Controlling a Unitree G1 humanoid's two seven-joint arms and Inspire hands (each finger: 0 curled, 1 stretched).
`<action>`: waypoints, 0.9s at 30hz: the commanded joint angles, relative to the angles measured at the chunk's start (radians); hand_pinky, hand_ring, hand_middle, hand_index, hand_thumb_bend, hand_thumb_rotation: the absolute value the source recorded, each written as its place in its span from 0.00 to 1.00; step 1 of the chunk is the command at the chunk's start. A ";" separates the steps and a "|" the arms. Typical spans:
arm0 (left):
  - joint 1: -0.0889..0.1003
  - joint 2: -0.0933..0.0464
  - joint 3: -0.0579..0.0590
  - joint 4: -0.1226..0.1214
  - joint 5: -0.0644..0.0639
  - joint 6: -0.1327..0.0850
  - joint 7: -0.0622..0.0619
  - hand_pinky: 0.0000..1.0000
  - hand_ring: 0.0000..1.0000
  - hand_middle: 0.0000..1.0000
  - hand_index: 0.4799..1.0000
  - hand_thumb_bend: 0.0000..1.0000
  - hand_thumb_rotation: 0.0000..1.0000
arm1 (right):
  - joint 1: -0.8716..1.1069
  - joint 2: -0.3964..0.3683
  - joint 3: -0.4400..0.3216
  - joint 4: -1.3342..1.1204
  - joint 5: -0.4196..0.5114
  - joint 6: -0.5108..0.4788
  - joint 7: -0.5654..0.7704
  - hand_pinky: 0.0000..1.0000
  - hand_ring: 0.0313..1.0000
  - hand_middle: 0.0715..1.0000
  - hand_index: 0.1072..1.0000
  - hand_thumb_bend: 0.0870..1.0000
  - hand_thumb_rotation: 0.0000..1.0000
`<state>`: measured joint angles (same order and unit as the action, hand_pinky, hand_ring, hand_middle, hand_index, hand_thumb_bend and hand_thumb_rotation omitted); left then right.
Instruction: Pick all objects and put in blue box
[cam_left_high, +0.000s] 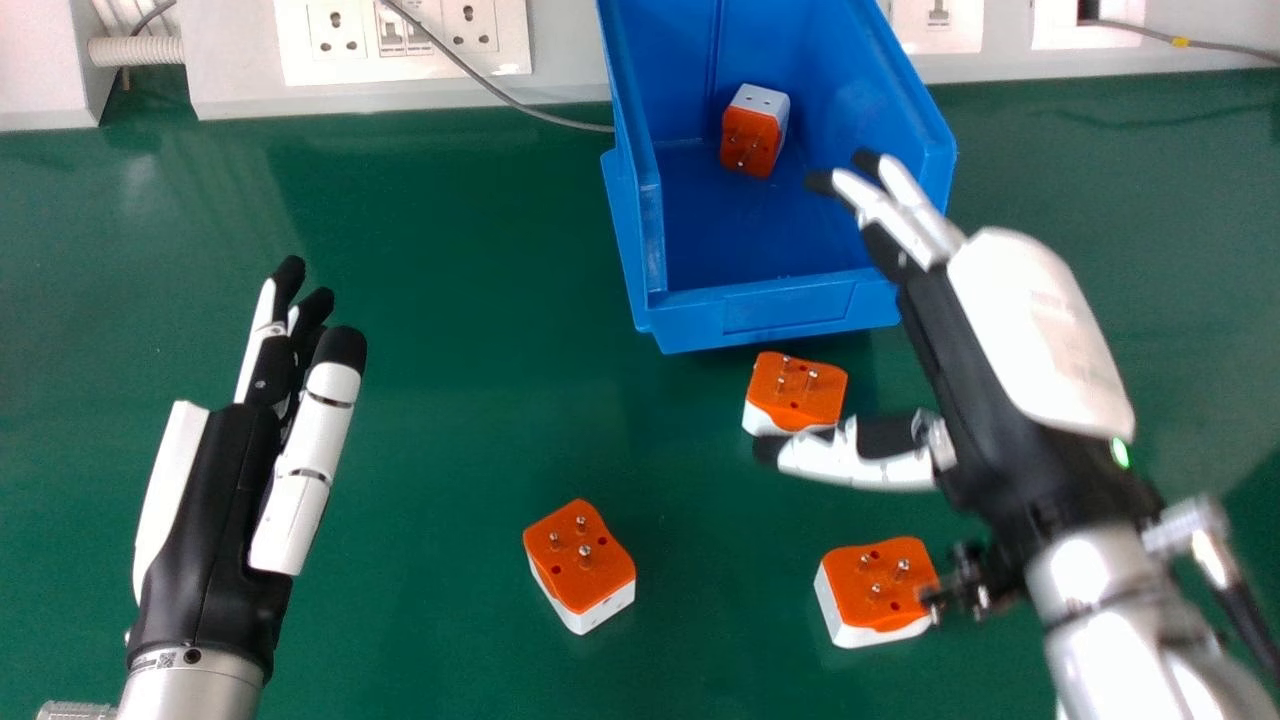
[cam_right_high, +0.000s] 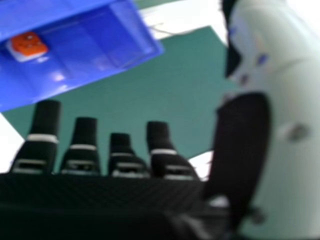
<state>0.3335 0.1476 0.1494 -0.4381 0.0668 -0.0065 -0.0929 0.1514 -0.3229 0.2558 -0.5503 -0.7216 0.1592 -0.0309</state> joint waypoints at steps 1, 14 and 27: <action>0.007 0.009 0.007 -0.024 -0.005 -0.026 -0.001 0.91 0.97 0.98 1.00 0.49 1.00 | 0.046 -0.006 -0.038 -0.040 -0.013 -0.056 -0.043 0.73 0.88 0.94 0.84 0.63 0.14; 0.024 0.012 0.020 -0.031 -0.022 -0.039 -0.012 0.91 0.97 0.98 1.00 0.48 1.00 | 0.240 0.016 -0.114 0.042 -0.006 -0.216 -0.158 0.70 0.89 0.93 0.84 0.61 0.16; 0.027 0.016 0.033 -0.036 -0.041 -0.046 -0.024 0.91 0.97 0.98 1.00 0.49 1.00 | 0.241 0.032 -0.114 0.065 -0.020 -0.154 -0.078 0.75 0.91 0.95 0.86 0.60 0.23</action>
<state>0.3620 0.1531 0.1740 -0.4462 0.0372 -0.0310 -0.1106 0.4033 -0.2959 0.1504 -0.4761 -0.7250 -0.0016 -0.1156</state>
